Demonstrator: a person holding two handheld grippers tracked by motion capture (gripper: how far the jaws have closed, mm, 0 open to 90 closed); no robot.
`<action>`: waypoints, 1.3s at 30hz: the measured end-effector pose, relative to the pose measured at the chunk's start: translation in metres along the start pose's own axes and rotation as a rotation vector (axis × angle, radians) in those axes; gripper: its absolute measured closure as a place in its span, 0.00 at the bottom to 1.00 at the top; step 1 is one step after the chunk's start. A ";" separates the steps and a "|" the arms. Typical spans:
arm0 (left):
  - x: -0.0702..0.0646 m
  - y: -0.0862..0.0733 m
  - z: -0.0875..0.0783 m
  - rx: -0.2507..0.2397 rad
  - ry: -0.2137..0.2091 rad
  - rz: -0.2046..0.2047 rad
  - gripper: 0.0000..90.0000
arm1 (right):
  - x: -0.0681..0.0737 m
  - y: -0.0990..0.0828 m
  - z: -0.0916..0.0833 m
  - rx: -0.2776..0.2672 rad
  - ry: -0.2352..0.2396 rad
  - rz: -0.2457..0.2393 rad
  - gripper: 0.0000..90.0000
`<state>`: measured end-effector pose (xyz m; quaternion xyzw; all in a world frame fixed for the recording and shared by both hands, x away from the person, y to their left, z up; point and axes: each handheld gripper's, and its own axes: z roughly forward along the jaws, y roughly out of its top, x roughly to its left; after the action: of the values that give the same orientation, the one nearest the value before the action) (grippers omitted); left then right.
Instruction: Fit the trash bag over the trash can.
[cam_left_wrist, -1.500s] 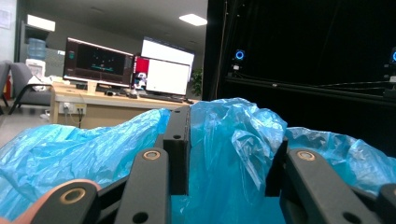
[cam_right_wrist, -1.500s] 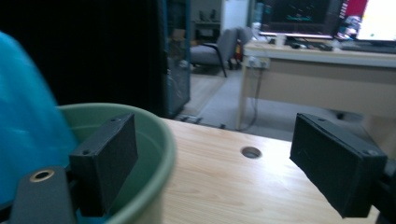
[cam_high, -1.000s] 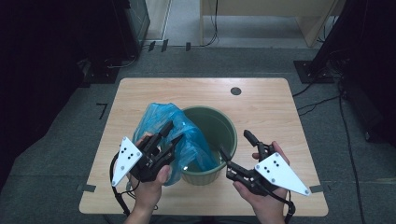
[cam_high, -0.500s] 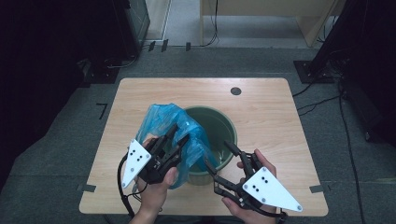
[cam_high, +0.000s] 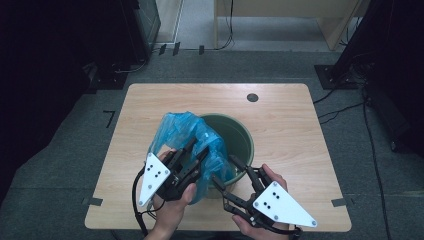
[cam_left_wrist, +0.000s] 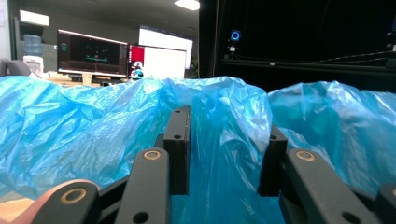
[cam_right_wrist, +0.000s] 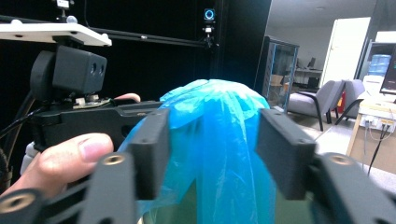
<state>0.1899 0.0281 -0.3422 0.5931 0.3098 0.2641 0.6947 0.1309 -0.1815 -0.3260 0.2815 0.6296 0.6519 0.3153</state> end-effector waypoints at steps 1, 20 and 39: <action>-0.001 0.000 0.000 0.001 0.001 -0.001 0.73 | 0.000 -0.001 0.000 -0.009 -0.008 -0.009 0.66; 0.019 0.014 -0.014 -0.050 0.013 -0.049 0.79 | -0.030 0.002 -0.014 -0.049 -0.163 0.018 1.00; 0.025 0.020 -0.017 -0.050 -0.086 -0.064 0.98 | -0.048 0.018 -0.031 -0.106 -0.185 0.034 0.81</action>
<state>0.1943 0.0610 -0.3269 0.5762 0.2918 0.2238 0.7299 0.1368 -0.2386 -0.3083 0.3342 0.5576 0.6607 0.3753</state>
